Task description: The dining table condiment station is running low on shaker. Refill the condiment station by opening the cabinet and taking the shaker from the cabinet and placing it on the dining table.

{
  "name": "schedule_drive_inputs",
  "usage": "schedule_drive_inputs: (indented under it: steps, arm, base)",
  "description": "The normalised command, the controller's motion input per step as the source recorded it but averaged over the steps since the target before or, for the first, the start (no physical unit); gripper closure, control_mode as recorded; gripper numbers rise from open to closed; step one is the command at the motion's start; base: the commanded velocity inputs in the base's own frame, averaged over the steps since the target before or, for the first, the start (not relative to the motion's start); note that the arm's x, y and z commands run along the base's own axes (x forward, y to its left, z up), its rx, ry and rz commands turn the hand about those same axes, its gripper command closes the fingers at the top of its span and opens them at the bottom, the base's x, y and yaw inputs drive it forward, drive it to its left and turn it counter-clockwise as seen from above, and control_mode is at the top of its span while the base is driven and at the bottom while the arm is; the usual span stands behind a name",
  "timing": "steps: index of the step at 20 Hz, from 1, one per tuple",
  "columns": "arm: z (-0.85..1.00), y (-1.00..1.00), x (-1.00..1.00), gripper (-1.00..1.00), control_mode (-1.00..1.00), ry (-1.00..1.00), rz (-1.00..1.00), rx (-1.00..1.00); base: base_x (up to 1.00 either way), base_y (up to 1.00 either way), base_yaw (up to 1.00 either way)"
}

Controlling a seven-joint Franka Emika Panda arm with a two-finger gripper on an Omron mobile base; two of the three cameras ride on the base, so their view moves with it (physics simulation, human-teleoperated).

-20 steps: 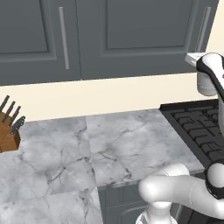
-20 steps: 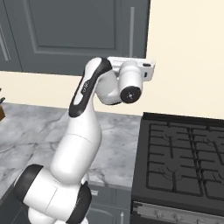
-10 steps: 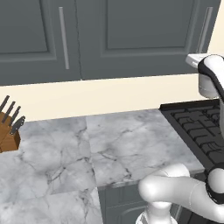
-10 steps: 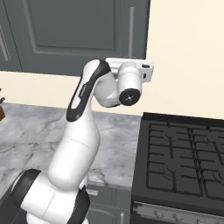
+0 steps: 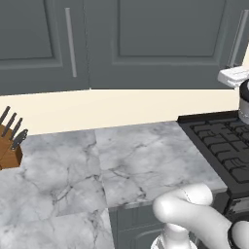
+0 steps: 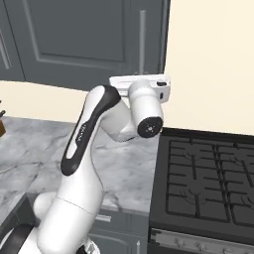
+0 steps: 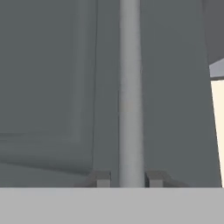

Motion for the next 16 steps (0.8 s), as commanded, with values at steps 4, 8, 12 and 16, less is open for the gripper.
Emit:
schedule_drive_inputs:
  steps: [4,8,12,16]
  arm:
    - [0.02,0.57,-0.92,1.00,-1.00,0.00,0.09,-0.02]
    - [0.00,0.54,-1.00,1.00,-1.00,0.00,0.09,0.00]
    - [0.00,0.59,-1.00,1.00,-1.00,0.00,0.06,0.00]
    - [0.00,0.62,-1.00,1.00,-1.00,0.00,0.06,0.00]
  base:
    - [0.00,0.00,0.00]
    - [0.00,0.00,0.00]
    - [0.00,0.00,0.00]
    - [0.00,0.00,0.00]
